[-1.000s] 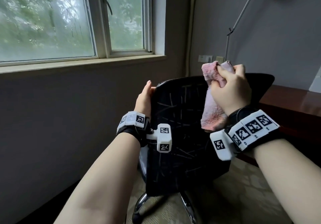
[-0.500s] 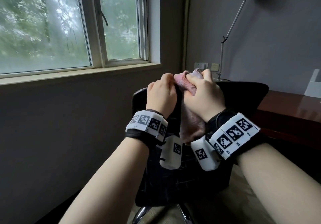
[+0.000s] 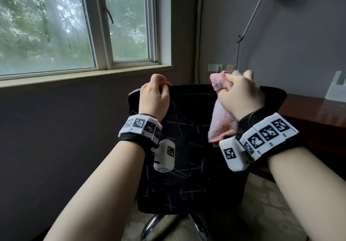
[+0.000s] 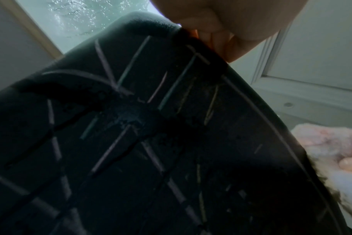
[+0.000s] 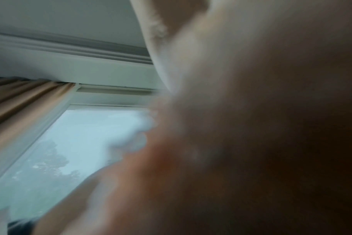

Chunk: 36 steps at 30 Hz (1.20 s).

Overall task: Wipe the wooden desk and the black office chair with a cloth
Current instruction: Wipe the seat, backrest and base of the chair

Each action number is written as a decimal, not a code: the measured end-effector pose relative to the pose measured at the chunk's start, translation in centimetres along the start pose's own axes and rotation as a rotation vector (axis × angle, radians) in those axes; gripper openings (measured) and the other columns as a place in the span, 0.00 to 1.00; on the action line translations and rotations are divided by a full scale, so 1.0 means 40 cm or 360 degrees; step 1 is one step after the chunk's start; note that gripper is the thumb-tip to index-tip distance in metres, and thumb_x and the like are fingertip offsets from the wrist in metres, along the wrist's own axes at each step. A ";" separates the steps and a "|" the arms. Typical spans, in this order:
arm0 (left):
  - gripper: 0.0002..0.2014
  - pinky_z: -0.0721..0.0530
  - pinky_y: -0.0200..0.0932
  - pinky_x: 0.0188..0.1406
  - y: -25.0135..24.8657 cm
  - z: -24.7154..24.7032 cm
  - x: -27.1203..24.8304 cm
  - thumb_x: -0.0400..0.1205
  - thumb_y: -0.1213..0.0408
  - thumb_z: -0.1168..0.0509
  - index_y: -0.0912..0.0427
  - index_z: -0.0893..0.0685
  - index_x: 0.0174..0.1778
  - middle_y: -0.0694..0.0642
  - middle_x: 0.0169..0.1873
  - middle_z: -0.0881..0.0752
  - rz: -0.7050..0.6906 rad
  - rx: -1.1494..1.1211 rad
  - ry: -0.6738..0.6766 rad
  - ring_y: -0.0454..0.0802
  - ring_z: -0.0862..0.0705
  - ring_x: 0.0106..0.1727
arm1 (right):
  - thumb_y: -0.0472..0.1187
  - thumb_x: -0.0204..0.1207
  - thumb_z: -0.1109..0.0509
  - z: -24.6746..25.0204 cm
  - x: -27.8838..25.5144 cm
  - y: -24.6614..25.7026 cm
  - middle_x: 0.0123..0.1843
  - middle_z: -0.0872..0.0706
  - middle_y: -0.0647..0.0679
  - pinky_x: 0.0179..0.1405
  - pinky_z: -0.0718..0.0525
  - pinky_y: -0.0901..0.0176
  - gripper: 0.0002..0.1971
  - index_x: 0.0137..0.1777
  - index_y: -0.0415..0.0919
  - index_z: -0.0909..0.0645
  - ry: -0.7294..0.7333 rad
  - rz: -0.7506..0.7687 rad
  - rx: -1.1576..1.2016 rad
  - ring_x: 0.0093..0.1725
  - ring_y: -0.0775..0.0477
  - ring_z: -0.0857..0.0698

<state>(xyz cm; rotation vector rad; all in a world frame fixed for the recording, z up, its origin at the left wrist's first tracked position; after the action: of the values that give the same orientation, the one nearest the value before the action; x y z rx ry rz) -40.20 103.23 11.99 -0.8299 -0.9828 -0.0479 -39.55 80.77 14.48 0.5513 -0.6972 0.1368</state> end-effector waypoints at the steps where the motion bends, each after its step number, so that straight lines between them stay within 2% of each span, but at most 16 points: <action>1: 0.09 0.28 0.54 0.66 -0.008 0.001 -0.003 0.82 0.67 0.44 0.63 0.23 0.55 0.57 0.47 0.11 0.0003 0.0007 -0.0017 0.62 0.20 0.57 | 0.41 0.75 0.36 0.006 0.005 -0.023 0.62 0.29 0.38 0.57 0.23 0.50 0.23 0.71 0.50 0.22 -0.0010 -0.0046 0.0010 0.58 0.29 0.19; 5: 0.12 0.39 0.44 0.66 -0.058 -0.033 -0.005 0.82 0.66 0.44 0.59 0.20 0.58 0.56 0.49 0.14 0.0001 0.0352 0.0005 0.57 0.23 0.59 | 0.40 0.74 0.34 -0.003 0.015 -0.046 0.68 0.29 0.39 0.63 0.25 0.52 0.24 0.73 0.47 0.23 0.0038 -0.0059 0.0101 0.63 0.31 0.21; 7: 0.15 0.41 0.42 0.64 -0.108 -0.075 -0.012 0.80 0.64 0.46 0.56 0.15 0.54 0.53 0.52 0.13 -0.0178 0.0487 0.0045 0.54 0.22 0.62 | 0.39 0.74 0.35 -0.009 0.022 -0.035 0.68 0.29 0.40 0.65 0.26 0.54 0.25 0.73 0.46 0.24 0.0084 -0.0036 0.0150 0.65 0.33 0.22; 10: 0.22 0.34 0.44 0.63 -0.172 -0.152 -0.022 0.74 0.64 0.51 0.58 0.11 0.52 0.53 0.52 0.11 -0.0481 0.0463 0.0203 0.54 0.18 0.61 | 0.39 0.74 0.35 -0.013 0.024 -0.024 0.68 0.28 0.41 0.65 0.26 0.54 0.26 0.74 0.46 0.24 0.0123 0.0003 0.0187 0.67 0.34 0.23; 12: 0.26 0.34 0.44 0.65 -0.172 -0.181 -0.019 0.72 0.63 0.53 0.56 0.13 0.56 0.52 0.55 0.12 -0.0440 0.0463 0.0326 0.52 0.18 0.62 | 0.40 0.73 0.35 -0.015 0.024 -0.025 0.66 0.27 0.41 0.64 0.24 0.53 0.26 0.73 0.48 0.24 0.0118 0.0040 0.0181 0.64 0.33 0.21; 15: 0.25 0.36 0.41 0.65 -0.150 -0.166 -0.009 0.72 0.62 0.53 0.53 0.12 0.54 0.50 0.54 0.11 -0.0326 0.0351 0.0241 0.49 0.18 0.60 | 0.40 0.72 0.35 -0.014 0.030 -0.041 0.57 0.28 0.45 0.59 0.22 0.54 0.25 0.71 0.53 0.22 0.0117 0.0070 0.0159 0.60 0.34 0.20; 17: 0.21 0.37 0.40 0.65 -0.147 -0.156 -0.010 0.76 0.64 0.49 0.54 0.12 0.53 0.51 0.52 0.11 -0.0315 0.0331 0.0207 0.50 0.18 0.59 | 0.40 0.73 0.35 -0.007 0.037 -0.064 0.53 0.29 0.47 0.56 0.23 0.56 0.25 0.71 0.55 0.22 0.0090 0.0060 0.0159 0.59 0.36 0.20; 19: 0.16 0.37 0.40 0.66 -0.146 -0.154 -0.012 0.79 0.69 0.45 0.55 0.12 0.52 0.51 0.51 0.11 -0.0291 0.0311 0.0173 0.50 0.18 0.58 | 0.40 0.73 0.34 0.002 0.044 -0.103 0.57 0.26 0.45 0.57 0.24 0.56 0.24 0.70 0.54 0.21 0.0052 -0.0001 0.0161 0.60 0.36 0.20; 21: 0.16 0.38 0.39 0.65 -0.150 -0.155 -0.017 0.78 0.68 0.45 0.56 0.12 0.50 0.52 0.49 0.11 -0.0281 0.0278 0.0143 0.51 0.18 0.56 | 0.40 0.72 0.34 0.005 0.050 -0.157 0.59 0.25 0.43 0.59 0.23 0.55 0.24 0.69 0.53 0.20 -0.0006 -0.0083 0.0177 0.59 0.35 0.19; 26: 0.18 0.39 0.36 0.62 -0.151 -0.152 -0.032 0.74 0.66 0.48 0.58 0.12 0.47 0.52 0.46 0.11 -0.0328 0.0291 0.0078 0.52 0.17 0.54 | 0.41 0.72 0.34 0.007 0.063 -0.282 0.53 0.26 0.44 0.60 0.24 0.57 0.20 0.65 0.48 0.17 -0.0135 -0.0288 0.0310 0.58 0.36 0.19; 29: 0.19 0.37 0.38 0.64 -0.150 -0.151 -0.028 0.74 0.64 0.49 0.57 0.12 0.47 0.52 0.46 0.11 -0.0312 0.0296 0.0098 0.52 0.17 0.54 | 0.44 0.67 0.35 0.014 0.080 -0.363 0.53 0.19 0.40 0.60 0.21 0.53 0.23 0.63 0.45 0.16 -0.0218 -0.0392 0.0386 0.53 0.40 0.17; 31: 0.17 0.37 0.39 0.65 -0.148 -0.151 -0.024 0.75 0.65 0.47 0.57 0.12 0.48 0.53 0.46 0.11 -0.0273 0.0289 0.0091 0.53 0.17 0.54 | 0.46 0.63 0.37 0.016 0.092 -0.426 0.47 0.20 0.42 0.51 0.22 0.55 0.20 0.54 0.44 0.14 -0.0270 -0.0498 0.0406 0.45 0.44 0.21; 32: 0.15 0.38 0.39 0.65 -0.145 -0.153 -0.022 0.77 0.66 0.45 0.57 0.12 0.48 0.53 0.46 0.11 -0.0246 0.0290 0.0085 0.53 0.18 0.54 | 0.45 0.62 0.37 0.014 0.094 -0.456 0.42 0.23 0.44 0.45 0.26 0.57 0.14 0.44 0.43 0.15 -0.0281 -0.0594 0.0447 0.41 0.46 0.24; 33: 0.14 0.39 0.38 0.66 -0.143 -0.155 -0.020 0.78 0.67 0.44 0.56 0.13 0.49 0.53 0.46 0.11 -0.0221 0.0297 0.0084 0.52 0.18 0.55 | 0.42 0.63 0.36 0.015 0.095 -0.479 0.37 0.25 0.45 0.42 0.29 0.58 0.05 0.34 0.43 0.19 -0.0288 -0.0670 0.0494 0.39 0.47 0.27; 34: 0.13 0.39 0.38 0.66 -0.141 -0.158 -0.018 0.79 0.68 0.43 0.56 0.13 0.49 0.53 0.47 0.12 -0.0202 0.0303 0.0084 0.52 0.18 0.55 | 0.39 0.64 0.34 0.015 0.095 -0.500 0.32 0.26 0.46 0.39 0.30 0.59 0.04 0.30 0.42 0.23 -0.0302 -0.0731 0.0537 0.37 0.47 0.27; 36: 0.12 0.40 0.37 0.65 -0.142 -0.159 -0.017 0.79 0.68 0.42 0.56 0.13 0.49 0.53 0.46 0.12 -0.0188 0.0309 0.0068 0.53 0.18 0.54 | 0.36 0.67 0.33 0.009 0.091 -0.536 0.30 0.22 0.45 0.37 0.29 0.59 0.04 0.34 0.36 0.20 -0.0308 -0.0796 0.0602 0.35 0.46 0.25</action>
<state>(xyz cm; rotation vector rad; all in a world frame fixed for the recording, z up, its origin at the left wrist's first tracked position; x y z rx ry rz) -38.25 94.98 13.10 -0.5905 -0.9789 -0.0703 -30.58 62.15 7.70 1.0959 -0.7044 -0.2617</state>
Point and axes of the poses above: each hand's wrist, its own x-axis towards the middle knuckle, its own z-axis out of the back of the hand, y = z × x, the point moved 6 cm from there along x, towards the middle knuckle
